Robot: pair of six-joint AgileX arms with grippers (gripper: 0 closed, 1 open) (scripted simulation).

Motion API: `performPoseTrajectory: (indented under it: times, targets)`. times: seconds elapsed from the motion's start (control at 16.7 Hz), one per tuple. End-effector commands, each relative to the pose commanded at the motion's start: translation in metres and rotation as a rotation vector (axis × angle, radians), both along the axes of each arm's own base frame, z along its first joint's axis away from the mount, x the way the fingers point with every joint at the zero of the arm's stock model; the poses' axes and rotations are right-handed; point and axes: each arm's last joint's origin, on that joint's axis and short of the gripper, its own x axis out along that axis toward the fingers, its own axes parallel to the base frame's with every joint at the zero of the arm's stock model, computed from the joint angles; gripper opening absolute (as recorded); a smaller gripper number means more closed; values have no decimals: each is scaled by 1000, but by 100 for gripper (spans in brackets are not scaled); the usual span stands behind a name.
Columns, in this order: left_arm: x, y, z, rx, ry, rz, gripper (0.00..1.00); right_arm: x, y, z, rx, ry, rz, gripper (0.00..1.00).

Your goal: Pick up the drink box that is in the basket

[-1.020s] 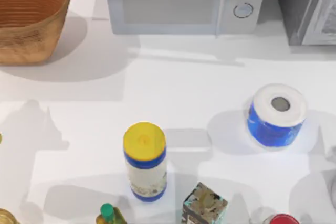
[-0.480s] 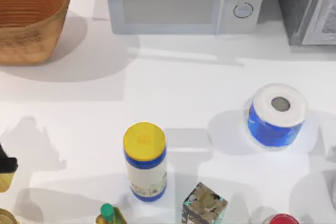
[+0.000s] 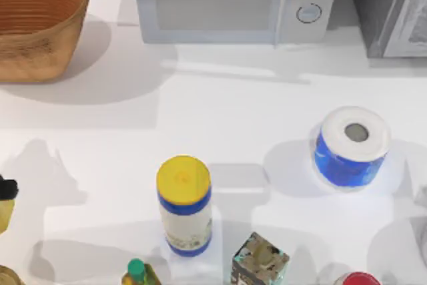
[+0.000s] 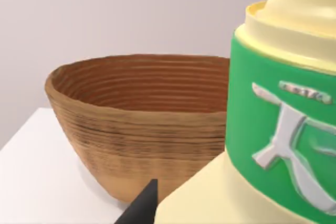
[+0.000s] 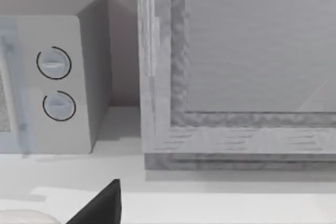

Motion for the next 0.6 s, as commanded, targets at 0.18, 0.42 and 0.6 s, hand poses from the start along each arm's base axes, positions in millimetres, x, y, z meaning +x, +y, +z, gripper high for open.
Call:
performPoseTrajectory:
  times: [0.18,0.42,0.6]
  targets:
    - [13,-9,31,-13,9,58,0,0,0,0,0,0,0,100]
    - [49,-36,76,-29,24,161,0,0,0,0,0,0,0,100]
    - [87,-76,101,-33,33,250,0,0,0,0,0,0,0,100]
